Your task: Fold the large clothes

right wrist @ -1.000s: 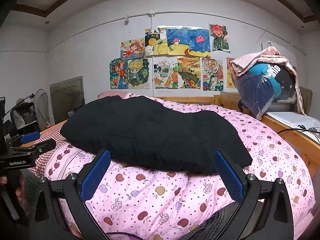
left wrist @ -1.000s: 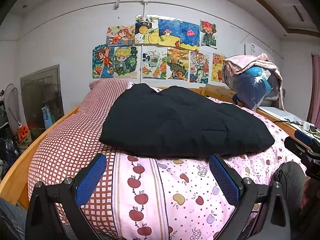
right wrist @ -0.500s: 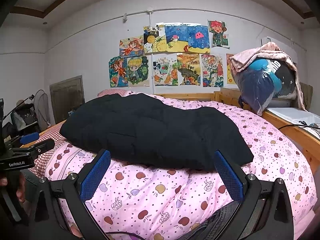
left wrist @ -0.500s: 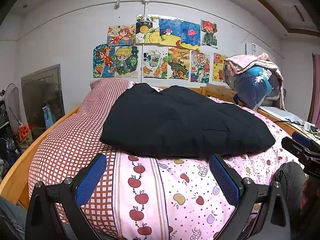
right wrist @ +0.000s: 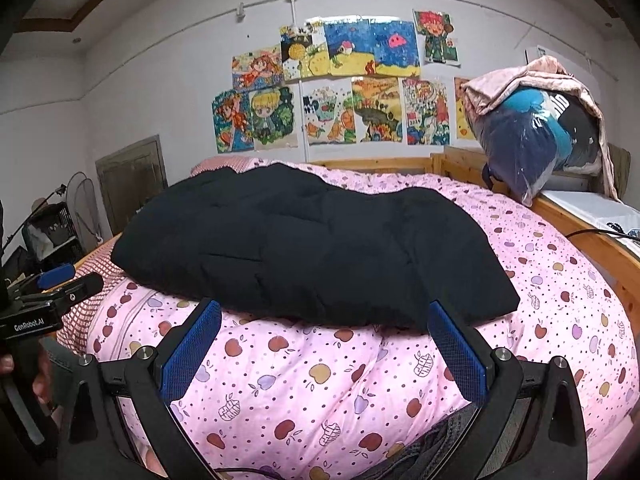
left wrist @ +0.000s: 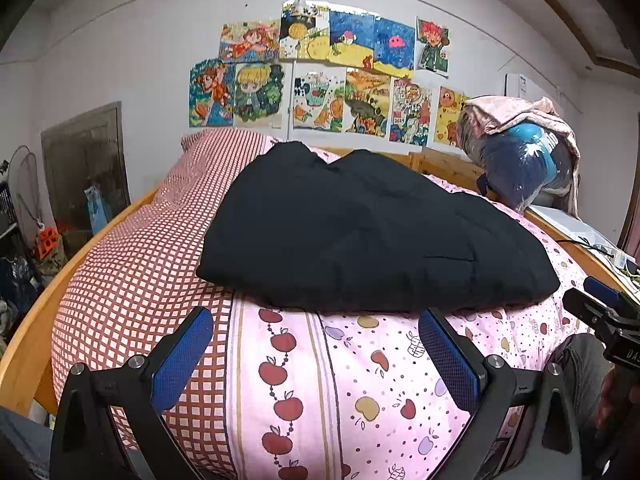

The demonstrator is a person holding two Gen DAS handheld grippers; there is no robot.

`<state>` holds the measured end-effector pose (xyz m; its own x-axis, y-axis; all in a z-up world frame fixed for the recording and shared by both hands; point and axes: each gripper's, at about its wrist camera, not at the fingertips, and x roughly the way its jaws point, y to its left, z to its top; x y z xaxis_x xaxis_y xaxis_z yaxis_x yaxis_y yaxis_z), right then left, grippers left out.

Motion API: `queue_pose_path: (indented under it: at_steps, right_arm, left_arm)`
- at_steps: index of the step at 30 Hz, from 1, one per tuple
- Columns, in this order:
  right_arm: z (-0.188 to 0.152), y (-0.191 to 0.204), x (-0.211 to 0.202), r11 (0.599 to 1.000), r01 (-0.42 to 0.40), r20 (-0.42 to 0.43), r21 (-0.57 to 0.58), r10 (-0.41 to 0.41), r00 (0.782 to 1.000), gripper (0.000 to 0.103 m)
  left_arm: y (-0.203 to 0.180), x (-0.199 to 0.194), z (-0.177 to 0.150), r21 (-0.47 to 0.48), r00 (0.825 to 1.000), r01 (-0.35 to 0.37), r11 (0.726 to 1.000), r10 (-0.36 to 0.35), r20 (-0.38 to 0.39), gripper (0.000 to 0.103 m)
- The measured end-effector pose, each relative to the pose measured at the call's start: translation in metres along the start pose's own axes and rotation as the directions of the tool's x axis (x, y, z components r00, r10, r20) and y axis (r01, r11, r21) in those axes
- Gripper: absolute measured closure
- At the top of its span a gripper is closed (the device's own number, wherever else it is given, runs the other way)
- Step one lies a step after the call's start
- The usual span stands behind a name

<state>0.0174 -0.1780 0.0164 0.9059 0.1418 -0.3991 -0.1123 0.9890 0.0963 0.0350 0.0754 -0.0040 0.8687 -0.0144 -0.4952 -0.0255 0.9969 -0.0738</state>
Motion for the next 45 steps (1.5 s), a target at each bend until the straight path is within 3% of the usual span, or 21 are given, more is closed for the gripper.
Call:
queue_pose_path:
  at_steps: [12,45]
  right_arm:
    - [0.019,0.011,0.019,1.000,-0.006,-0.095,-0.004,0.006,0.995,0.002]
    - [0.020,0.009,0.026,0.999,-0.004,-0.100,0.035,0.008,0.995,0.002]
  left_arm:
    - [-0.001,0.017,0.013,0.006,1.000,0.005,1.000,-0.005,-0.030,0.000]
    - [-0.007,0.019,0.016,0.005,0.999,0.030,1.000,-0.030,-0.020,0.000]
